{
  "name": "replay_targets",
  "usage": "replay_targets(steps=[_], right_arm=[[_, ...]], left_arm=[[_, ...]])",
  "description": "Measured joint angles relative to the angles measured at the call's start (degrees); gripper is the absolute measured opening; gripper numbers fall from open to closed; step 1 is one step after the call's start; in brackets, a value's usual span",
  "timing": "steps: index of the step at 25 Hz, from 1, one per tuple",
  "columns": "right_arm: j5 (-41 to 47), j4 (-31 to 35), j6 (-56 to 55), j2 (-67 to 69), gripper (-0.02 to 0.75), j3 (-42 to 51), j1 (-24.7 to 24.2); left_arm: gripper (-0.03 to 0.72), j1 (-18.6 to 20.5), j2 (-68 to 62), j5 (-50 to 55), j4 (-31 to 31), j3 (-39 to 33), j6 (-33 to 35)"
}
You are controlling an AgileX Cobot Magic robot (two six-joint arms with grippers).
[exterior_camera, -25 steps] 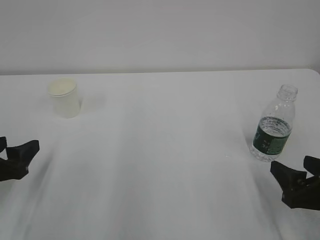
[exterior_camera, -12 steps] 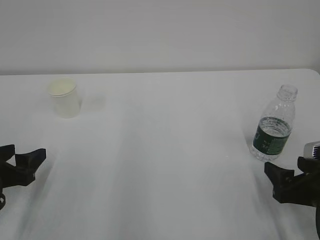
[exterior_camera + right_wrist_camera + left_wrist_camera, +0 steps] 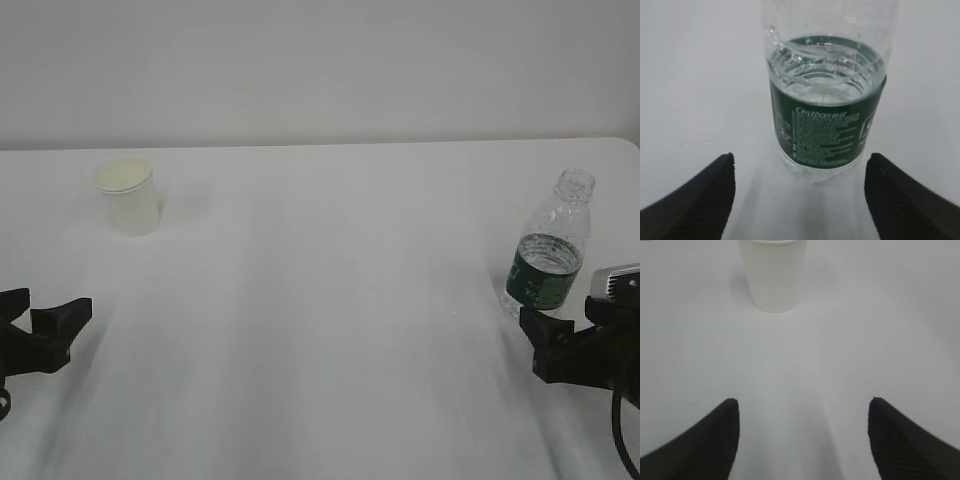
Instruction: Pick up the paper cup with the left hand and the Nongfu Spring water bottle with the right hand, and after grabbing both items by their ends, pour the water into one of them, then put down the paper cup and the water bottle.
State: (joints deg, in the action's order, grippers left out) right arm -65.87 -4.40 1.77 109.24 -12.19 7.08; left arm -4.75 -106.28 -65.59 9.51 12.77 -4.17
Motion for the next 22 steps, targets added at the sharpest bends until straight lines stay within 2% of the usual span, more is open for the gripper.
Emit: replay_targets(steps=[22], right_arm=[[0.0, 2.4, 0.9, 5.2, 0.608, -7.1, 0.0]], left_arm=[[0.577, 0.0, -0.1, 0.0, -1.0, 2.1, 0.2]])
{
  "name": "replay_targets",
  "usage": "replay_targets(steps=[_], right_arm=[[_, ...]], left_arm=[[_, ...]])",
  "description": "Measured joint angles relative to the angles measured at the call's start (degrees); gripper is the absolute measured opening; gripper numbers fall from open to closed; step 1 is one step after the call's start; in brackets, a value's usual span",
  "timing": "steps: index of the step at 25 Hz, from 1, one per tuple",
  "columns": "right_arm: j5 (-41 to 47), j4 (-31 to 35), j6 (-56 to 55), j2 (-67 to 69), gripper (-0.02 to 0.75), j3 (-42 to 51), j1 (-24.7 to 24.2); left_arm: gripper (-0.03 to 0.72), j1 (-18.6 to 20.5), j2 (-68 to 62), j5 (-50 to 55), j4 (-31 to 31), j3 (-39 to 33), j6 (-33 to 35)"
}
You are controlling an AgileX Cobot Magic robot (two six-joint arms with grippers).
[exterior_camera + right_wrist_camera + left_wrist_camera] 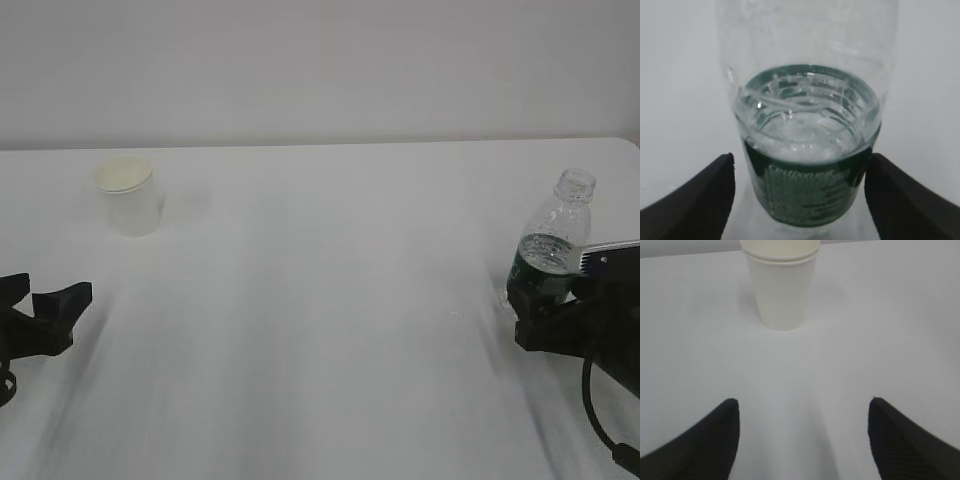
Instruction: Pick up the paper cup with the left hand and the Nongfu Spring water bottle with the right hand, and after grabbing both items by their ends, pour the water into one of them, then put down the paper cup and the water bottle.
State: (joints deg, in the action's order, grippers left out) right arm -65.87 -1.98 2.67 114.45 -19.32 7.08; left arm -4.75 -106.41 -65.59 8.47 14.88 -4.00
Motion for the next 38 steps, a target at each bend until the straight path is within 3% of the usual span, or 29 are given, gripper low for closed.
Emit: replay_targets(steps=[38], right_arm=[[0.0, 1.3, 1.3, 6.2, 0.594, -8.7, 0.0]], left_arm=[[0.577, 0.0, 0.0, 0.0, -1.3, 0.0, 0.0]])
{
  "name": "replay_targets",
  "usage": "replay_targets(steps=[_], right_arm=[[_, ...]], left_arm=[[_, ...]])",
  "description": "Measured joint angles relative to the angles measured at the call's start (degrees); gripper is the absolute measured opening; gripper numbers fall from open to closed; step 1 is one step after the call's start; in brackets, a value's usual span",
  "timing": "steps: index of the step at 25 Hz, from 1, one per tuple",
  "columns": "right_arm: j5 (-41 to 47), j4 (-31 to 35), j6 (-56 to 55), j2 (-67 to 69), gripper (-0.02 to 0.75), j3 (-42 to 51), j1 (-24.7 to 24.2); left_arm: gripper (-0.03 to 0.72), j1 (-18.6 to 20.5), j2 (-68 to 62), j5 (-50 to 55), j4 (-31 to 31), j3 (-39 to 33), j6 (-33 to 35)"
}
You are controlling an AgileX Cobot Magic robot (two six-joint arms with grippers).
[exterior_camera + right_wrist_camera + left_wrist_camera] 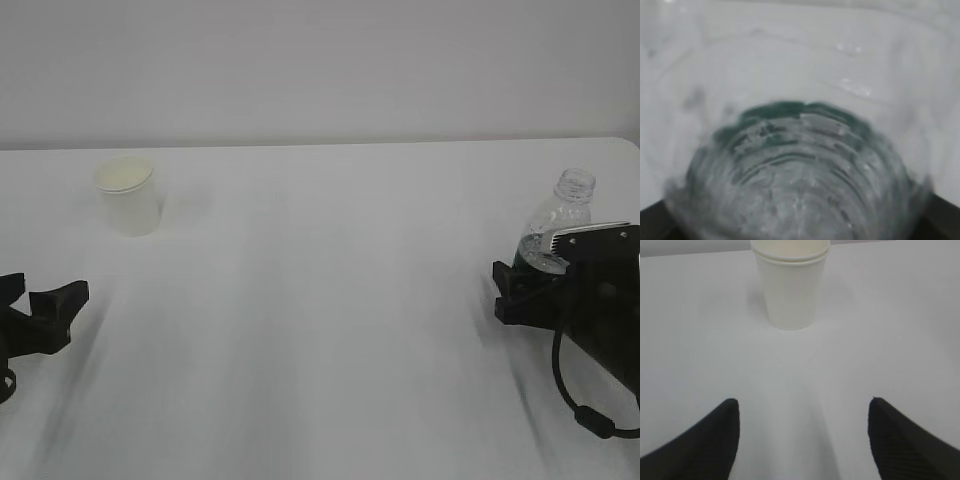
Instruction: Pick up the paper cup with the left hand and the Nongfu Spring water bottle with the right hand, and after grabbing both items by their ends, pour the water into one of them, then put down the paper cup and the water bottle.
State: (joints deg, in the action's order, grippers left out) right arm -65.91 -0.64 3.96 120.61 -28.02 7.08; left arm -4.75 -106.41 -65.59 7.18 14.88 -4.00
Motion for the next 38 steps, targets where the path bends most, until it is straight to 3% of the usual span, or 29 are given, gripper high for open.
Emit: replay_targets(steps=[10, 28, 38], right_arm=[[0.0, 0.6, 0.1, 0.0, 0.503, -0.3, 0.0], [0.2, -1.4, 0.2, -0.2, 0.498, -0.3, 0.0], [4.1, -2.3, 0.2, -7.1, 0.494, -0.3, 0.0]], left_arm=[[0.577, 0.0, 0.0, 0.0, -0.4, 0.0, 0.0], [0.566, 0.0, 0.0, 0.0, -0.4, 0.0, 0.0], [0.566, 0.0, -0.3, 0.0, -0.4, 0.0, 0.0]])
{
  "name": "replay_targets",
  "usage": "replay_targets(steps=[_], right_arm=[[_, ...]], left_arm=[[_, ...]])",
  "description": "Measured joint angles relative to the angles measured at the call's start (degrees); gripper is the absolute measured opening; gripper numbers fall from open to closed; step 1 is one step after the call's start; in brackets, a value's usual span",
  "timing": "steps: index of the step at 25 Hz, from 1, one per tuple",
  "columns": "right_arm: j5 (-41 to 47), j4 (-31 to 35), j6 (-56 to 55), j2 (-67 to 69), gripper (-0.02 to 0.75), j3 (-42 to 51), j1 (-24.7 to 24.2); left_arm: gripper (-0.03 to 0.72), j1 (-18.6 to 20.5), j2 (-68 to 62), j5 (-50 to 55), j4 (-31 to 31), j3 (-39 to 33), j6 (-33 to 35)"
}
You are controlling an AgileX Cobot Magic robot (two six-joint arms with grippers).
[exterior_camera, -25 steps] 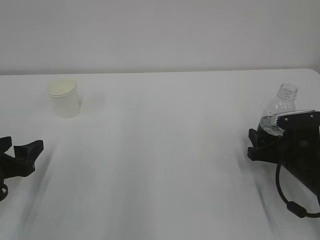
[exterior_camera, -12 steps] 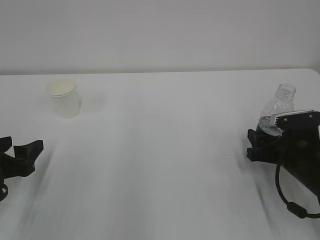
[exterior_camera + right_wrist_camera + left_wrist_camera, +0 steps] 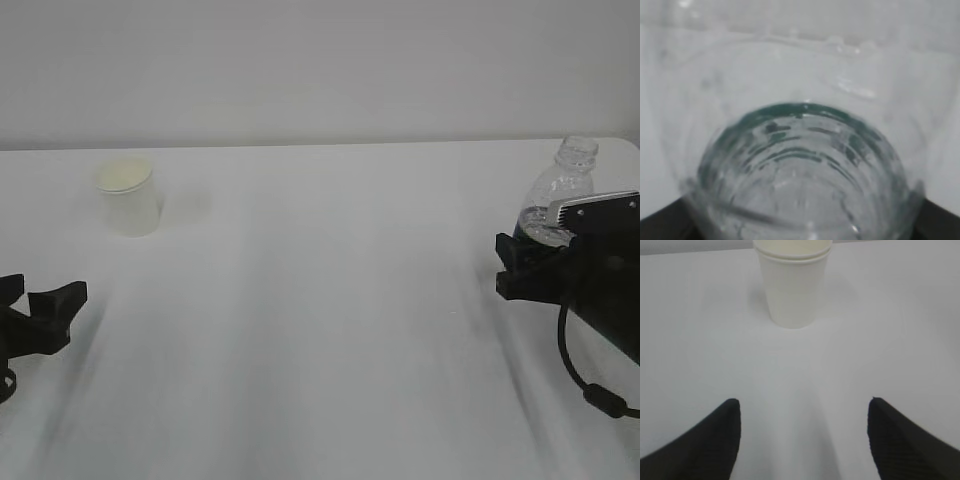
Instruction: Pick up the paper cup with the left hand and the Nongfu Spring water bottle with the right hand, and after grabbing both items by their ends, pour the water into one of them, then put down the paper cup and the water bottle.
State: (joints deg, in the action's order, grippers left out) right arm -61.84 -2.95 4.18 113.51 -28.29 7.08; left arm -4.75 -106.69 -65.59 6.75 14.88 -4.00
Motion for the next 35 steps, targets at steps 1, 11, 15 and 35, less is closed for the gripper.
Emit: replay_targets(steps=[1, 11, 15, 35], right_arm=[[0.5, -0.1, 0.0, -0.4, 0.494, 0.0, 0.0], [1.6, -0.7, 0.0, -2.0, 0.494, 0.0, 0.0], [1.7, -1.0, 0.0, -2.0, 0.493, 0.0, 0.0], [1.8, -1.3, 0.0, -2.0, 0.493, 0.0, 0.0]], left_arm=[[0.566, 0.0, -0.3, 0.0, 0.0, 0.1, 0.0], [0.559, 0.0, -5.6, 0.0, 0.0, 5.2, 0.0], [0.559, 0.0, -7.5, 0.0, 0.3, 7.9, 0.0], [0.558, 0.0, -17.9, 0.0, 4.5, 21.0, 0.1]])
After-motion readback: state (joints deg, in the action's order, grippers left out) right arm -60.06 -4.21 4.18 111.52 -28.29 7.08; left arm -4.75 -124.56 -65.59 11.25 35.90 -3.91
